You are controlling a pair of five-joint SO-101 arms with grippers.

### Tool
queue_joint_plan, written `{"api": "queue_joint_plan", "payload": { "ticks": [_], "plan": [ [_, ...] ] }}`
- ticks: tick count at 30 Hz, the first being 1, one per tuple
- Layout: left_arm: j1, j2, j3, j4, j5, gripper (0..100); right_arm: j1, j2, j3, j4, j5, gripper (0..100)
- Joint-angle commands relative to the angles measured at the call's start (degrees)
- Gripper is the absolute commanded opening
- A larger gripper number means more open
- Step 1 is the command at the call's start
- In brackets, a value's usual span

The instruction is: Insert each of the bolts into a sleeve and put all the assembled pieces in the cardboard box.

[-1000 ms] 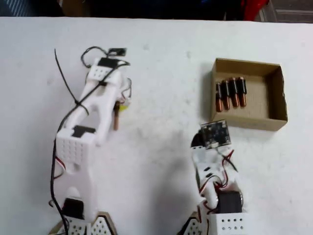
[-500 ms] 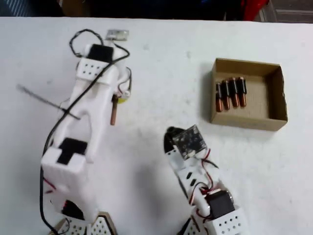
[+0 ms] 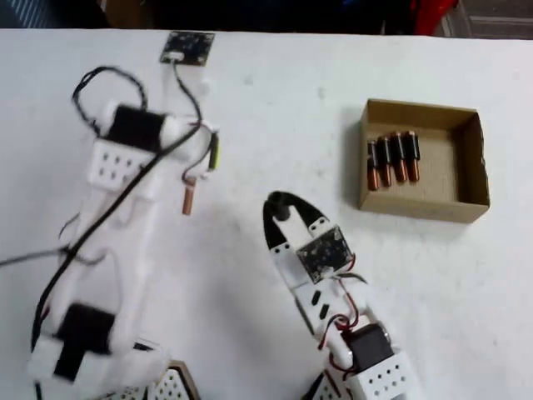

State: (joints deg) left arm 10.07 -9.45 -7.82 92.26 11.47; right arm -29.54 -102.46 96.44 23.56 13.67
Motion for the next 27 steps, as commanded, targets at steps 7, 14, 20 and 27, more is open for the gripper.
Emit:
{"api": "queue_joint_plan", "payload": {
  "ticks": [7,14,20,27],
  "plan": [
    [0.92,-24.57,25.41,-26.2,-0.79,2,-5.58,-0.57,0.35,-4.7,-4.84,1.7],
    [3.03,-38.73,43.43,-46.68,-8.53,2,-5.67,-0.57,0.35,-4.97,-5.89,1.7],
    [11.74,-49.27,54.33,-57.49,-9.93,2,-5.41,-0.66,0.35,-4.79,-12.57,1.7],
    [14.37,-54.46,59.96,-67.34,-5.1,2,-5.32,-0.57,0.35,-4.44,-12.57,1.7]
  ]
}}
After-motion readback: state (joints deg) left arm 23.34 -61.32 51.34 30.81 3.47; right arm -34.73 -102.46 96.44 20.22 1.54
